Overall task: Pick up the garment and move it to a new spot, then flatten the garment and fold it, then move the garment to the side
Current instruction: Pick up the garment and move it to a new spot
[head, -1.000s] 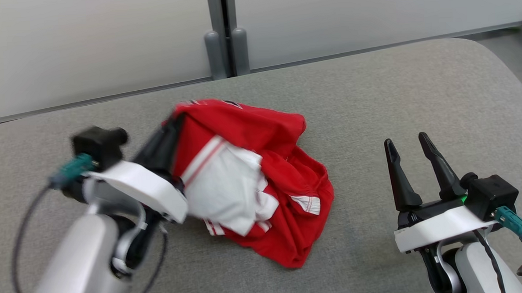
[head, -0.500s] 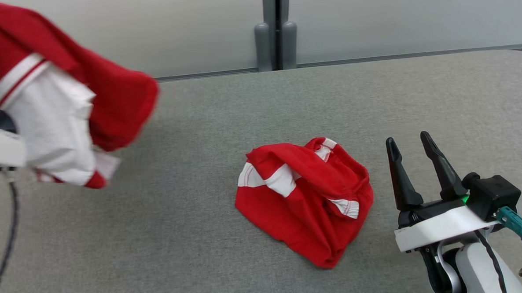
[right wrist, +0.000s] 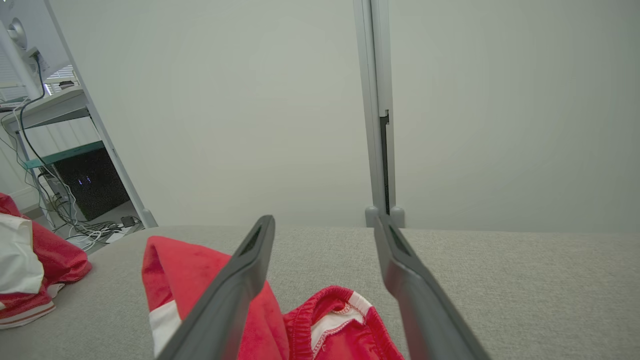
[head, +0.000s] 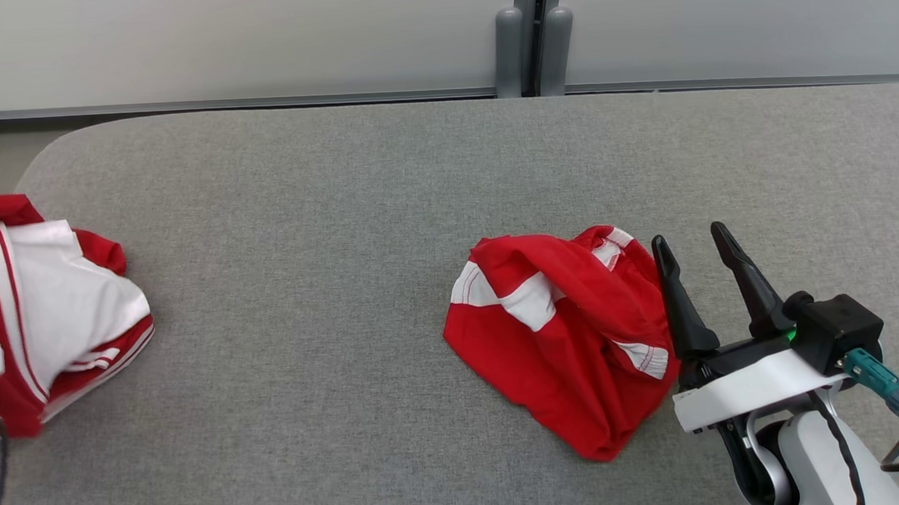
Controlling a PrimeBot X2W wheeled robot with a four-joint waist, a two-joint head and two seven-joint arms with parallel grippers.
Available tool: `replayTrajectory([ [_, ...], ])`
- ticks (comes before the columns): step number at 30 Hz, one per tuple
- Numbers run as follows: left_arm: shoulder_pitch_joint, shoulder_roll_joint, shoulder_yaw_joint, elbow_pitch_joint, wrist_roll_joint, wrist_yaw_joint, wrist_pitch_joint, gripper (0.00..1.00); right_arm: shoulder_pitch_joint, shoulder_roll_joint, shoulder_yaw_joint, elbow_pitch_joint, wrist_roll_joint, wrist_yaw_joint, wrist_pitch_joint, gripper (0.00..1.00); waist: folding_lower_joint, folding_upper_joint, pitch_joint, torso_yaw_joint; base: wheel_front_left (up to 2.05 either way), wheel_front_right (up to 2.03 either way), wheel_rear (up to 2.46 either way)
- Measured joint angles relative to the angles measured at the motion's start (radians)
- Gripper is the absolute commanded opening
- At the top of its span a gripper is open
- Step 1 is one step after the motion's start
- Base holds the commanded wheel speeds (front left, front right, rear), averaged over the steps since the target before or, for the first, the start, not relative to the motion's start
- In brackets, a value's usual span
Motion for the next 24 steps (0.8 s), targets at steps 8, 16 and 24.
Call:
replayTrajectory([
  [8,-0.055,-0.094,-0.064,0.37,-0.009,-0.118,-0.126,0.08,-0.009,-0.02,0.022,0.01,0.007,0.0,0.0,1.0,0.0,0.0,0.007,0.02,0.0,0.0,0.0],
  [16,-0.101,-0.092,-0.119,0.457,0.018,-0.161,-0.205,1.0,-0.021,-0.047,-0.012,0.012,0.019,0.0,0.0,1.0,0.0,0.0,-0.025,0.036,0.0,0.0,0.0],
  [24,-0.087,-0.061,-0.131,0.201,0.042,-0.141,-0.22,1.0,-0.016,-0.062,-0.043,0.002,0.014,0.0,0.0,1.0,0.0,0.0001,-0.074,0.021,0.0,0.0,0.0],
])
